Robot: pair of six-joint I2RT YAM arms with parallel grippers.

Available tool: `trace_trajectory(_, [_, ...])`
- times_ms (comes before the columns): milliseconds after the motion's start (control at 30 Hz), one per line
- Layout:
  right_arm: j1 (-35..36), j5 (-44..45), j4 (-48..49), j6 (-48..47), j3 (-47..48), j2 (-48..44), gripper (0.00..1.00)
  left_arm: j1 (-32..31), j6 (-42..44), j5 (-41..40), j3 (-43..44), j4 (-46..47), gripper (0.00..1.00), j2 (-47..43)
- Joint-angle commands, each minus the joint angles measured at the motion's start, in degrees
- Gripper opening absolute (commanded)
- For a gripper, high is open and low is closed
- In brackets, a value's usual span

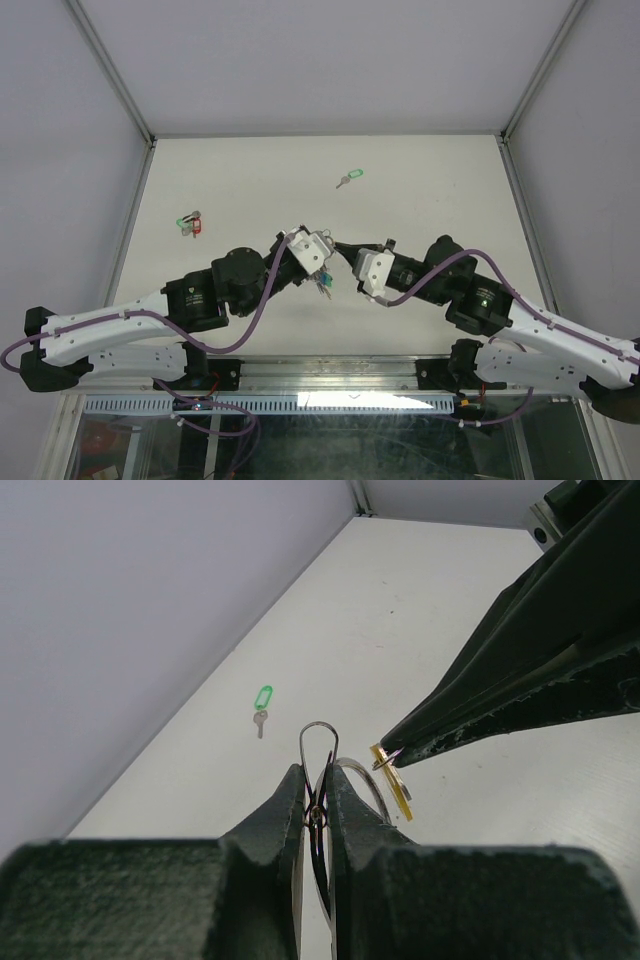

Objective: Put the keys on the keyring

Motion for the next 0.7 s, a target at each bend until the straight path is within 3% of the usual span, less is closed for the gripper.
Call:
trace_trajectory(0, [0.54,0.2,5.24,-0.84,2.91,-0.08,0.0,-0.43,0.37,-0.92,1.16,2.91,0.0,-0.96])
trace_trajectory(667, [0.77,1.29,8.1,-1.54,3.22,1.16,0.0,-0.47,0.56,-0.3,1.46,2.88,0.0,-0.2])
